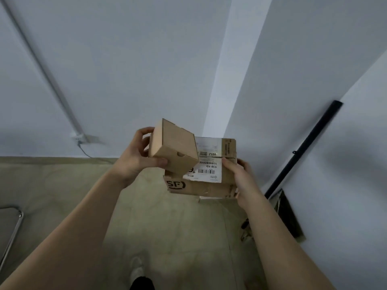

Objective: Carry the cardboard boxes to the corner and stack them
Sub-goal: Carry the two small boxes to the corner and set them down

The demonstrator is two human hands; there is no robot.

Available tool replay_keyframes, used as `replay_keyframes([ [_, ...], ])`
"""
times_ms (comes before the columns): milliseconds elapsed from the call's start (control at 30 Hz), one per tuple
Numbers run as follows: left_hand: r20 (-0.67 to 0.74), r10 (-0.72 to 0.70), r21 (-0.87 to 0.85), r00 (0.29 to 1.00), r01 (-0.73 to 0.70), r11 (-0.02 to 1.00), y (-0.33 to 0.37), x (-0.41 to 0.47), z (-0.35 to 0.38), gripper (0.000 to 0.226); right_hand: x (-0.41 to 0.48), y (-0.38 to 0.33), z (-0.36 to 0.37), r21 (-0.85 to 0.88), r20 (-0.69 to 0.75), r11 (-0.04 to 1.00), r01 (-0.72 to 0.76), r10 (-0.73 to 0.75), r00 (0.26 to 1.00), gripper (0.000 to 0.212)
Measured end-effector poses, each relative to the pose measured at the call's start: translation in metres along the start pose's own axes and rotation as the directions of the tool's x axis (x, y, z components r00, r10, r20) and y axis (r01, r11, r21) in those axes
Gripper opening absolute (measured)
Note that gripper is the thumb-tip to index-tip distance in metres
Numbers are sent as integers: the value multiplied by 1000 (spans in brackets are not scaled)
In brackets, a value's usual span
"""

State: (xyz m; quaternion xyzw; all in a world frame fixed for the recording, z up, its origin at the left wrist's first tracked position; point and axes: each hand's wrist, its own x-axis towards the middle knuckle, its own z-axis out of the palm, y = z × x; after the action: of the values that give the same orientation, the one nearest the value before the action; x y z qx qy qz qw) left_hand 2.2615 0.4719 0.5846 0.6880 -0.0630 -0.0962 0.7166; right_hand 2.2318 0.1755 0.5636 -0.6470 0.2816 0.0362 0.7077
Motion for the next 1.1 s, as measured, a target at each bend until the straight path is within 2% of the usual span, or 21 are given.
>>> replay_keyframes([
  [100, 18, 33, -3, 999, -33, 999, 7, 57, -41, 101, 35, -20, 46, -44, -13, 998, 40, -41, 999, 72],
  [300, 89, 107, 217, 990, -124, 968, 15, 160, -92, 110, 104, -42, 147, -108, -33, 994, 23, -26, 999, 61],
  [433, 165, 143, 425, 976, -201, 882, 16, 215, -108, 110, 145, -43, 204, -161, -14, 987, -10, 8, 1000, 67],
  [533, 236, 129, 599, 963, -249, 761, 7, 245, -114, 105, 171, -39, 232, -125, 8, 990, -57, 58, 998, 54],
  [600, 228, 143, 652, 963, -260, 712, -3, 266, -122, 98, 195, -32, 247, -92, 4, 990, -105, 106, 994, 48],
  [667, 170, 176, 657, 970, -245, 713, -15, 280, -129, 91, 212, -27, 257, -42, 21, 989, -140, 141, 990, 44],
  [767, -32, 194, 661, 981, -124, 740, -48, 308, -144, 85, 250, -14, 271, 7, 64, 984, -178, 177, 982, 43],
  [800, -136, 144, 641, 980, -24, 767, -59, 316, -149, 90, 261, -12, 276, 17, 70, 984, -179, 177, 982, 44],
  [867, -303, -45, 528, 952, 207, 823, -87, 341, -160, 104, 295, 1, 288, 13, 83, 983, -184, 183, 980, 47],
  [933, -344, -194, 420, 919, 336, 843, -112, 362, -167, 116, 325, 16, 298, 11, 90, 980, -201, 199, 976, 48],
  [967, -352, -231, 393, 907, 367, 843, -130, 373, -170, 121, 346, 28, 304, 8, 94, 979, -205, 203, 975, 46],
  [1067, -389, -302, 345, 870, 441, 828, -197, 414, -177, 122, 413, 75, 317, -12, 122, 985, -171, 171, 978, 20],
  [1100, -390, -317, 343, 865, 455, 822, -221, 424, -179, 121, 435, 93, 320, -18, 142, 986, -166, 167, 976, 26],
])
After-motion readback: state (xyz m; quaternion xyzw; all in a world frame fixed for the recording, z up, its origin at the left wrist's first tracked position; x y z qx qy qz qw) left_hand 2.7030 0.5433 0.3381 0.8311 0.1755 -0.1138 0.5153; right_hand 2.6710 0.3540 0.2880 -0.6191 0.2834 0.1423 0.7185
